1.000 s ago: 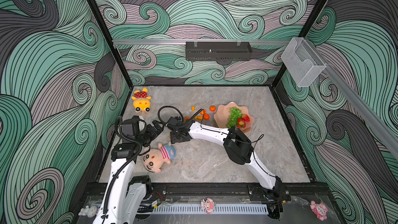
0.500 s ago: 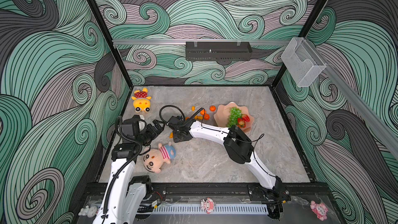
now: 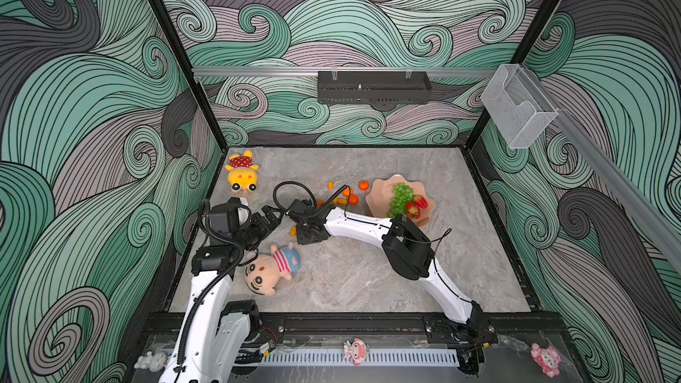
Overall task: Arrange fruit in a fruit bowl
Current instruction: Pick up the fruit from the center of the table.
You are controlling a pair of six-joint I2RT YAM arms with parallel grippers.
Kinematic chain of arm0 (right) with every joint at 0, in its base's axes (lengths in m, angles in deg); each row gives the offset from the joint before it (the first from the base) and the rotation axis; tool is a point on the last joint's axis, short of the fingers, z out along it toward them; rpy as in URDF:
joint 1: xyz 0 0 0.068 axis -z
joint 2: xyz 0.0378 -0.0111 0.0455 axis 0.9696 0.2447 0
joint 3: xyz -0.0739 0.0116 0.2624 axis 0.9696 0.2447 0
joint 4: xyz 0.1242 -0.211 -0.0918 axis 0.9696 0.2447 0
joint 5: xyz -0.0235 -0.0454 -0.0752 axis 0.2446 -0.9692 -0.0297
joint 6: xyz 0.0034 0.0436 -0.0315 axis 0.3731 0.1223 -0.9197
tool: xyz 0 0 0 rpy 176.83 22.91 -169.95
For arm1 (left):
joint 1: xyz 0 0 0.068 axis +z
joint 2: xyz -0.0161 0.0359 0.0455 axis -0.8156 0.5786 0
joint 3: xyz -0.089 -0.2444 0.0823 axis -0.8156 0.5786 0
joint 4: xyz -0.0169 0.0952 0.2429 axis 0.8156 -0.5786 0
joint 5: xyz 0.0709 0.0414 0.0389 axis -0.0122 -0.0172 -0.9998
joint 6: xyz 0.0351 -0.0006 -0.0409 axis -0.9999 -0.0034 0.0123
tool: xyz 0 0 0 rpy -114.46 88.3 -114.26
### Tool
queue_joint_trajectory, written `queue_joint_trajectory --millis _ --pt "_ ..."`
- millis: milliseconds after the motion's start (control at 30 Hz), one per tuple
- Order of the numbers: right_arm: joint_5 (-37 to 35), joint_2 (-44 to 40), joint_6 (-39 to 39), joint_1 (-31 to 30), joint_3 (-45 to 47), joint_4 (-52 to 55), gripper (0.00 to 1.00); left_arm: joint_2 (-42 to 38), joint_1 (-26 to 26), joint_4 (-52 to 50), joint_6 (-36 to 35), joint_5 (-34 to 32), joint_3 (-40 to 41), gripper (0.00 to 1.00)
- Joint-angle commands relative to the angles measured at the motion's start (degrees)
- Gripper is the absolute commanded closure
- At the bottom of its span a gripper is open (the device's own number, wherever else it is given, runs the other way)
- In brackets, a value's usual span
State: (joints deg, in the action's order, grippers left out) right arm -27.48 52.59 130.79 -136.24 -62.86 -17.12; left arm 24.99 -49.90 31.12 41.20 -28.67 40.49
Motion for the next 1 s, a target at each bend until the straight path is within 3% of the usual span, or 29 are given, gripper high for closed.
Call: queue_joint_trajectory --millis 0,333,567,967 --pt "0.4 0.0 -0.8 0.2 1.0 0.8 0.80 -0.5 0.2 1.3 -0.3 0.9 0.2 0.01" --pt "0.4 -1.0 -2.9 0.2 1.1 0.5 0.88 0.1 0.2 1.5 -1.1 1.6 -0.3 0.02" --pt "0.9 -3.6 -7.3 0.2 3.2 -1.0 1.00 2.3 0.2 0.2 -3.3 4.5 -0.7 0.01" --pt "5.1 -20.3 -12.4 0.2 25.3 -12.6 1.00 1.7 -0.6 -4.8 -7.4 7.4 -0.6 0.01"
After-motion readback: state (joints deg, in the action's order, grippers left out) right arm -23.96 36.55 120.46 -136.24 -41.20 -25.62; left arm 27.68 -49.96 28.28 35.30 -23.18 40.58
